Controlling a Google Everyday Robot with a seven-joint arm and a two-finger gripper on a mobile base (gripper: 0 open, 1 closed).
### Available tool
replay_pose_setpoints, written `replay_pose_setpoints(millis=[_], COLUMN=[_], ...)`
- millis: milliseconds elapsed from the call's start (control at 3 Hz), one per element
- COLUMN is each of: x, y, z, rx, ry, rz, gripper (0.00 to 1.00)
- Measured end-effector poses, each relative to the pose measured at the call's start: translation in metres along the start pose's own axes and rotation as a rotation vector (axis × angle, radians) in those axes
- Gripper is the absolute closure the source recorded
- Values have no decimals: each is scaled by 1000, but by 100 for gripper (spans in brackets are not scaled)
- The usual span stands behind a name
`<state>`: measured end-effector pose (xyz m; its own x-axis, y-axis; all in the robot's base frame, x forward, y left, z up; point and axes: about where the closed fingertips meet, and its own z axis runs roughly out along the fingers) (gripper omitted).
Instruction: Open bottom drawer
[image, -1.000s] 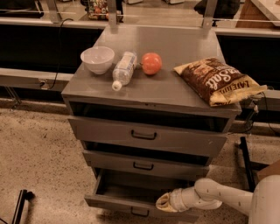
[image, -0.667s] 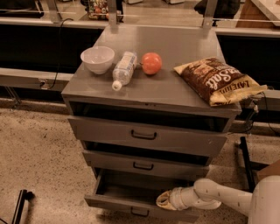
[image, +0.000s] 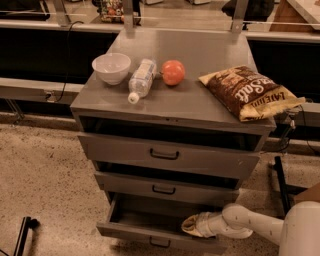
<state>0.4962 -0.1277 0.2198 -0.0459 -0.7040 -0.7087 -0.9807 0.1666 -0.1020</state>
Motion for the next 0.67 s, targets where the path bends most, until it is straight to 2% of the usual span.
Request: replay_pose_setpoints(millis=[333, 667], x=[30, 30], y=[4, 4], z=[11, 11], rx=[-10, -10], ry=[11, 11], rz=[33, 33], gripper=[100, 100])
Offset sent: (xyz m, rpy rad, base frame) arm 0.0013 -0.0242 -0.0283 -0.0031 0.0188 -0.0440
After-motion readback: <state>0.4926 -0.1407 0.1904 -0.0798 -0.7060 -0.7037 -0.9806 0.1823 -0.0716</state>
